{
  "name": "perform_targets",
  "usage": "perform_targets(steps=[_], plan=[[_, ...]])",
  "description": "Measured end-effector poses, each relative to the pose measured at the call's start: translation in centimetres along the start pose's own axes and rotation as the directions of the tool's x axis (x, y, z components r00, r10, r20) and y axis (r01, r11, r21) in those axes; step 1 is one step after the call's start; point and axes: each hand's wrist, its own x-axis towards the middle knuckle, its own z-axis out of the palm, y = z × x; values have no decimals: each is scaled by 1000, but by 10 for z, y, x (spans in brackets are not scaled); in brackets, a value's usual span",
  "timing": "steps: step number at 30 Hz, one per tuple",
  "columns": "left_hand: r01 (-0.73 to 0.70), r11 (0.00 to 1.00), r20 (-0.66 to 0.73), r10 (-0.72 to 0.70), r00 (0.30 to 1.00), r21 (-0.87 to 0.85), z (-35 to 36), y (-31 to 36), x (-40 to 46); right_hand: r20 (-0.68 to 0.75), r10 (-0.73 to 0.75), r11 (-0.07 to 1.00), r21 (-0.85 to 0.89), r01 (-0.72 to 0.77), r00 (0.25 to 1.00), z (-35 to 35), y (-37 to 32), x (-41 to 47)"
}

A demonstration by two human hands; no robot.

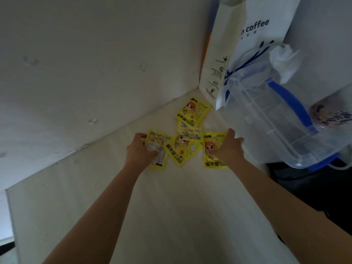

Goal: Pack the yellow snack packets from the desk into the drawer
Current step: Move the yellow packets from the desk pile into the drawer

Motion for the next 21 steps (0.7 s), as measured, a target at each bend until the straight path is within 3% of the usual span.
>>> perform_targets(steps=[10,16,21], plan=[[36,979,-93,-56,994,-201,-9,-12,-7,38,90,991,-105,-86,995,2,4,6],[-7,914,-152,-59,987,-405,-15,-11,-4,21,-11,1000,18,11,1000,-5,17,4],[-70,902,3,79,997,-425,-10,9,-2,-13,-27,974,223,29,1000,-21,12,9]])
